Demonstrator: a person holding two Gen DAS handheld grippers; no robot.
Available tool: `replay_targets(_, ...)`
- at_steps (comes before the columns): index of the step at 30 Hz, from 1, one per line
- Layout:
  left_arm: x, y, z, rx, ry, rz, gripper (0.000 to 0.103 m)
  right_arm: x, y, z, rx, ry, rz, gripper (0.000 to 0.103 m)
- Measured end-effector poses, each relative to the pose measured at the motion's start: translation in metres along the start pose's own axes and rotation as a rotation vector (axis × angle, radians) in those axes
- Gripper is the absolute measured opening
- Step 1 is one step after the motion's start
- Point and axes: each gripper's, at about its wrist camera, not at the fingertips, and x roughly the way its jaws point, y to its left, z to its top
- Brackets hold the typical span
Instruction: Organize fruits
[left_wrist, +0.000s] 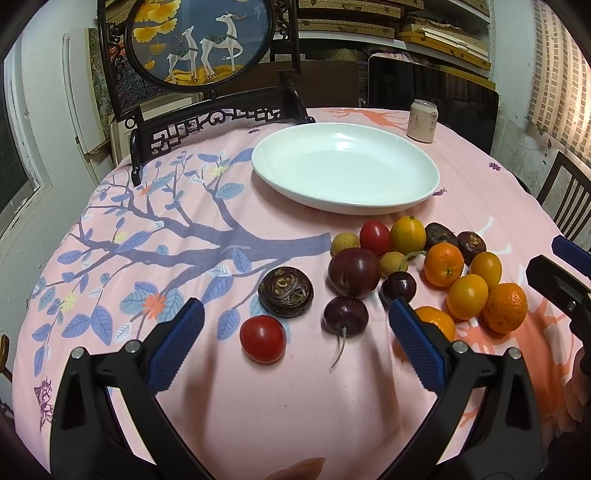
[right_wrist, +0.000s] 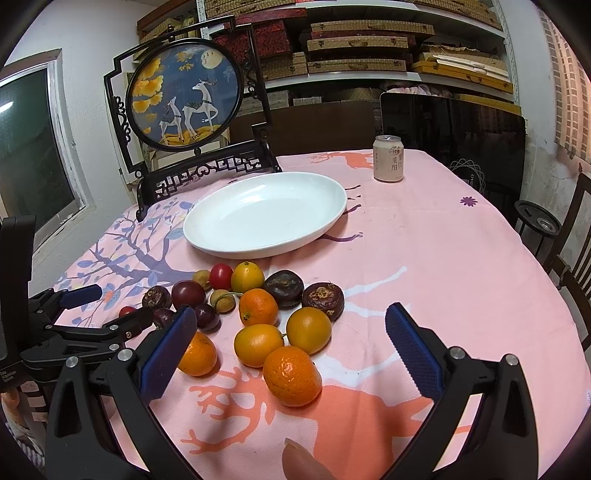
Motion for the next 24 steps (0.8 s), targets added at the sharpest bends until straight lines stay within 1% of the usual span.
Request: replay_targets(24, 0.0007, 0.0004, -0.0001, 0.001, 0.004, 0.005, 0.101, -0.0016, 0.001, 0.0003, 0.002, 0.0, 0.006, 0.102)
